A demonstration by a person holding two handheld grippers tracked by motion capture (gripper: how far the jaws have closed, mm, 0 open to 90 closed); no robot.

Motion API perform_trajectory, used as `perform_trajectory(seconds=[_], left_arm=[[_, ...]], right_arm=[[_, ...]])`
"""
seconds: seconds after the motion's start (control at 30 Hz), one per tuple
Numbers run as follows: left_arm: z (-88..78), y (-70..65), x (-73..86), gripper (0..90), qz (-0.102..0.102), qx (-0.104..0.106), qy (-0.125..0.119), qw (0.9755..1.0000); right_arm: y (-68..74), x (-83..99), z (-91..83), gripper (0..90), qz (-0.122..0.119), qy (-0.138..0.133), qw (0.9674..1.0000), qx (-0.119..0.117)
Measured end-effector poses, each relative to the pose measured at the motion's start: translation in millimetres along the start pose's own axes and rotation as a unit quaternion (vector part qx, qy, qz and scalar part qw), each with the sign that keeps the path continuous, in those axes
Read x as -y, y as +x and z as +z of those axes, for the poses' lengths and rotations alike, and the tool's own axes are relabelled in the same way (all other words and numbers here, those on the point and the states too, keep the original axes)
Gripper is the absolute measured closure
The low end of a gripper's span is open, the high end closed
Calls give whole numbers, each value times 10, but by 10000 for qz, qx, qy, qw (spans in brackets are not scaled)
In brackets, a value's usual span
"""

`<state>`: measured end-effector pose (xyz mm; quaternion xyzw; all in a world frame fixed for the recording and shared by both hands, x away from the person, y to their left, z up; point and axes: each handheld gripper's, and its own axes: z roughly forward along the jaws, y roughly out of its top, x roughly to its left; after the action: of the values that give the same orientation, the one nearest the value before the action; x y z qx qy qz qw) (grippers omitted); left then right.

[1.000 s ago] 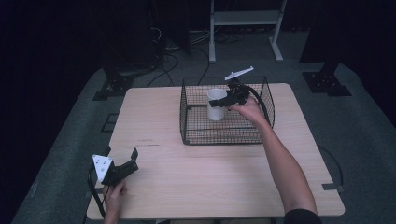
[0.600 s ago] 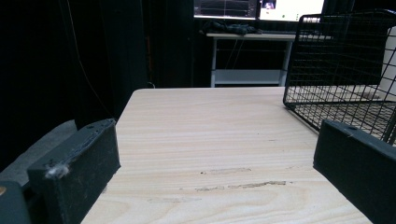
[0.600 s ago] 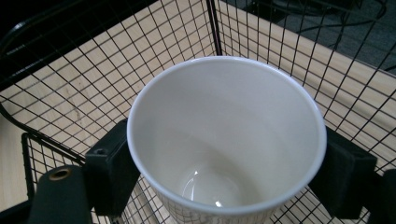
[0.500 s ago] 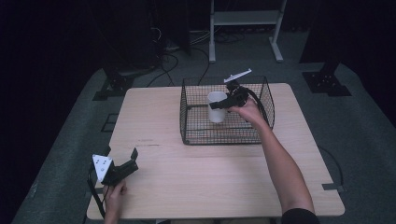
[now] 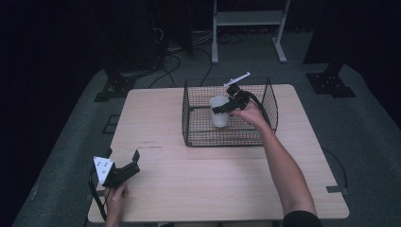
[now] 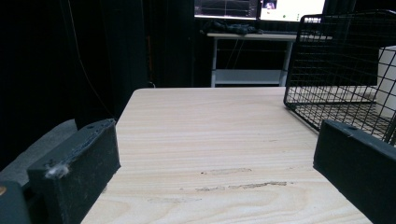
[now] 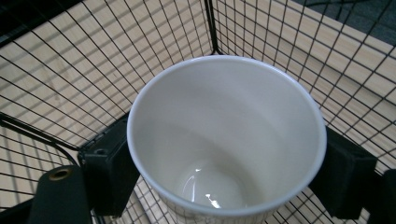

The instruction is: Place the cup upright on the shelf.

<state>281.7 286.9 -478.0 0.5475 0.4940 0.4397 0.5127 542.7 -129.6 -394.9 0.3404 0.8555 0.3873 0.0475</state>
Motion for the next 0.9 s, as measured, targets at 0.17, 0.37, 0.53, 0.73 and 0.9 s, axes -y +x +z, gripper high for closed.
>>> perform_trajectory(seconds=[0.17,0.37,0.53,0.73,0.9], left_arm=[[-3,-2,0,0,8,5,3,10000],[-4,1,-1,0,-19,2,6,10000],[-5,-3,-1,0,8,2,7,10000],[-5,-2,-1,0,4,1,10,10000],[-6,-5,-1,0,16,-1,10,10000]], right_arm=[[-20,19,28,191,-34,128,9999,48],[1,28,58,190,-90,206,9997,61],[19,33,52,188,-132,250,9996,41],[38,31,13,175,-174,257,9995,44],[64,17,-22,169,-183,173,9997,-12]])
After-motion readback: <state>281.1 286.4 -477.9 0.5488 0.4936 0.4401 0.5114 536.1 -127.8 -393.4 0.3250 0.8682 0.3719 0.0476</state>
